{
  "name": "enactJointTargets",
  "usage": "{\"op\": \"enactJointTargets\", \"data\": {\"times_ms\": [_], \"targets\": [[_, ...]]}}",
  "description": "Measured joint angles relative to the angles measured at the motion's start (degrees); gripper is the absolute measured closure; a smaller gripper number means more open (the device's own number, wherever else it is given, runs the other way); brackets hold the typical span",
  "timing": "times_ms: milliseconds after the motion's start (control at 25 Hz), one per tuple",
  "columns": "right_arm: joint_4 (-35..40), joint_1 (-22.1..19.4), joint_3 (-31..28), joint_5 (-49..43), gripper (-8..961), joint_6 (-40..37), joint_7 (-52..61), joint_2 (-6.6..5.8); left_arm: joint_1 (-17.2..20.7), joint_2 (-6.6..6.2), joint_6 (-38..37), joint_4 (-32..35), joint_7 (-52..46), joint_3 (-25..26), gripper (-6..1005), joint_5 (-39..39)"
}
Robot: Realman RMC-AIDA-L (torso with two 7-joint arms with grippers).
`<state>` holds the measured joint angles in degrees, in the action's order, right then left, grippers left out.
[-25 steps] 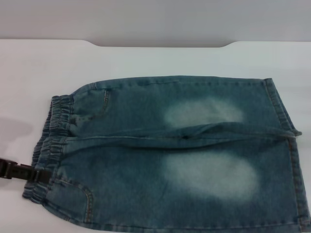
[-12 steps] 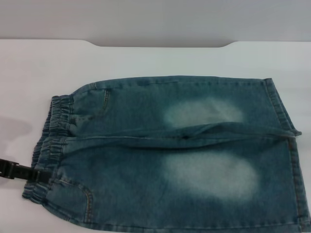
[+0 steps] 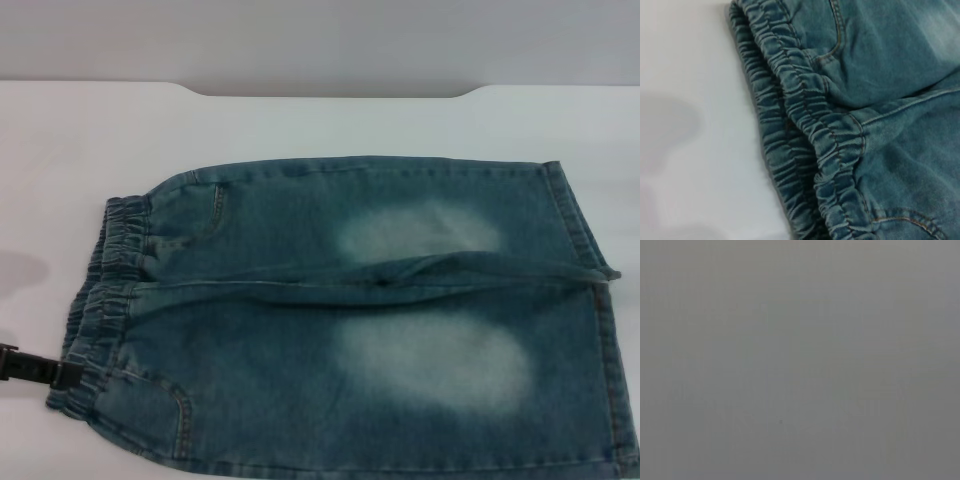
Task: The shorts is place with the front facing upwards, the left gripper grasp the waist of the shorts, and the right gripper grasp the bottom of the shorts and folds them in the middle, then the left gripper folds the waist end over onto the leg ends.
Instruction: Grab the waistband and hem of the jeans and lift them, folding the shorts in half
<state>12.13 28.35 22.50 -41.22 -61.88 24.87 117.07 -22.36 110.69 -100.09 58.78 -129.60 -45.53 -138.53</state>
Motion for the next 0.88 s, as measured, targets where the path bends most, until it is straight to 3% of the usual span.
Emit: {"op": "enactJointTargets", "data": {"times_ms": [400, 600, 880], "targets": [[0.0, -0.2, 0.0, 0.0, 519, 0.0, 0.0, 0.0, 0.4, 0.75, 0.4, -1.6, 0.9, 0.0, 240, -0.1], [-0.1, -0.2, 0.0, 0.0, 519, 0.1, -1.4, 0.0, -0.1, 1.8, 0.1, -1.9, 1.6, -0.5, 244, -0.2], [-0.3, -0.1, 0.0, 0.0, 518, 0.1, -2.3, 0.0, -0.2, 1.98, -0.2, -1.9, 1.8, -0.6, 249, -0.2]]}}
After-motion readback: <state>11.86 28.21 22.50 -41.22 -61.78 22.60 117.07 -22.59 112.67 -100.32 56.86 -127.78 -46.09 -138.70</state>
